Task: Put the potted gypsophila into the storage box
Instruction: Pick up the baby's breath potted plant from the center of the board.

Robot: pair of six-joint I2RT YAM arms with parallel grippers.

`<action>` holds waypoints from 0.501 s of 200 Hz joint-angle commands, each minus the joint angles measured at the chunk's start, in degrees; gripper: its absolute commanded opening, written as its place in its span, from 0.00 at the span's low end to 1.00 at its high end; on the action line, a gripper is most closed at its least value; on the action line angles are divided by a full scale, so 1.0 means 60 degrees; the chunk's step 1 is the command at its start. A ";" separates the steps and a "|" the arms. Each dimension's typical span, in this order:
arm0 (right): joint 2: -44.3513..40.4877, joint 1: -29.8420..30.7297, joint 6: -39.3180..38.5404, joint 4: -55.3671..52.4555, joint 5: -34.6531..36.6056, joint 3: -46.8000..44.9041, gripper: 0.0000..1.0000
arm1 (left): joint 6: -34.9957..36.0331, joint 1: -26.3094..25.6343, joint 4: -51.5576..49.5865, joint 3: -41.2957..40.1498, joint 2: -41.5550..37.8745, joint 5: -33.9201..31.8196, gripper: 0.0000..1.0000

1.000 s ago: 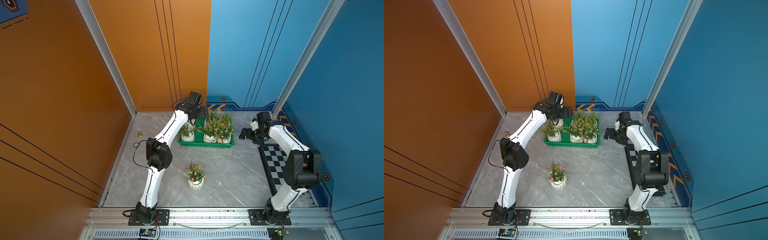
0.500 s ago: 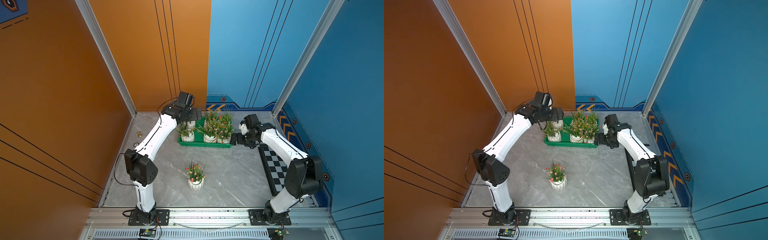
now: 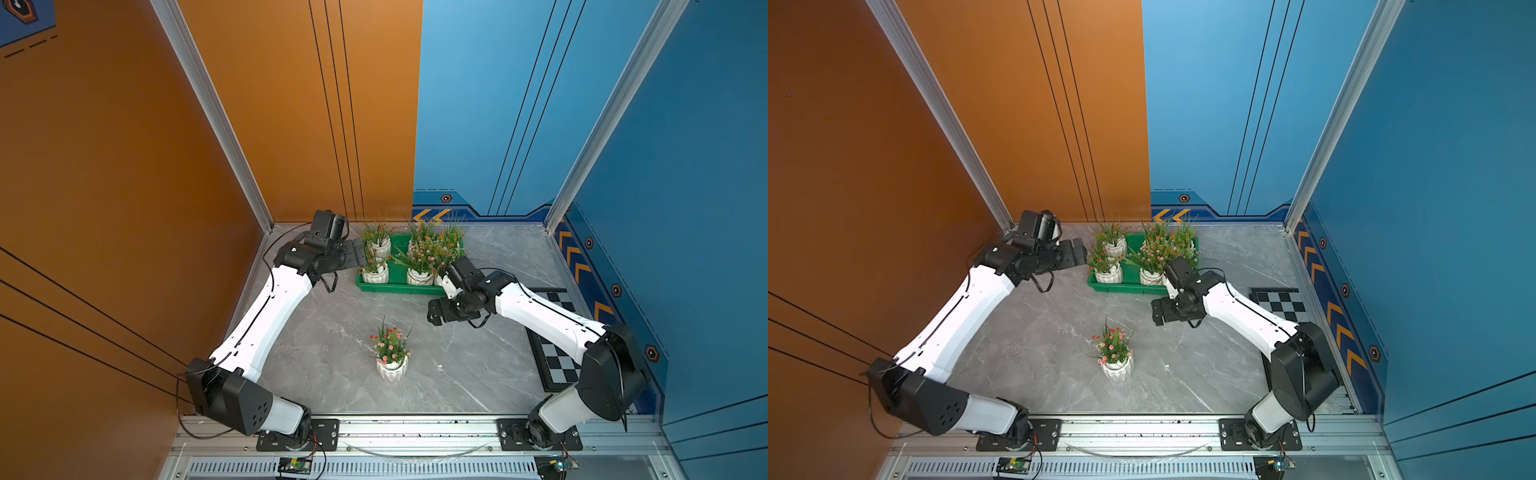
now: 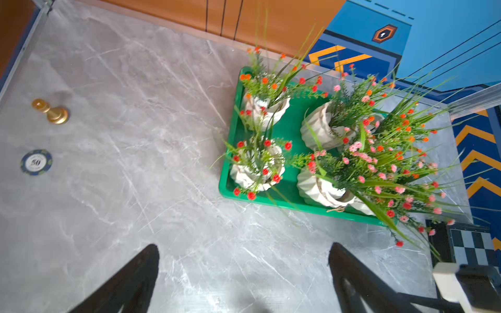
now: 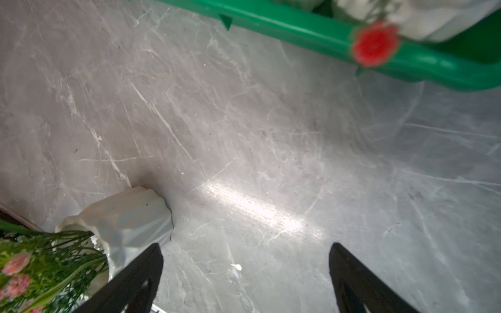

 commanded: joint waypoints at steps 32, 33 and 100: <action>-0.0520 0.1380 0.0974 0.0316 0.0514 -0.0604 0.93 | -0.0514 0.0464 -0.0076 -0.1647 -0.1369 0.0198 0.98; -0.0521 0.1400 0.0989 0.0316 0.0530 -0.0608 0.93 | -0.0513 0.0472 -0.0076 -0.1665 -0.1390 0.0209 0.98; -0.0287 0.2557 0.1524 0.0589 0.0791 -0.0773 0.85 | -0.0712 0.0742 -0.0120 -0.3142 -0.2556 0.0785 0.98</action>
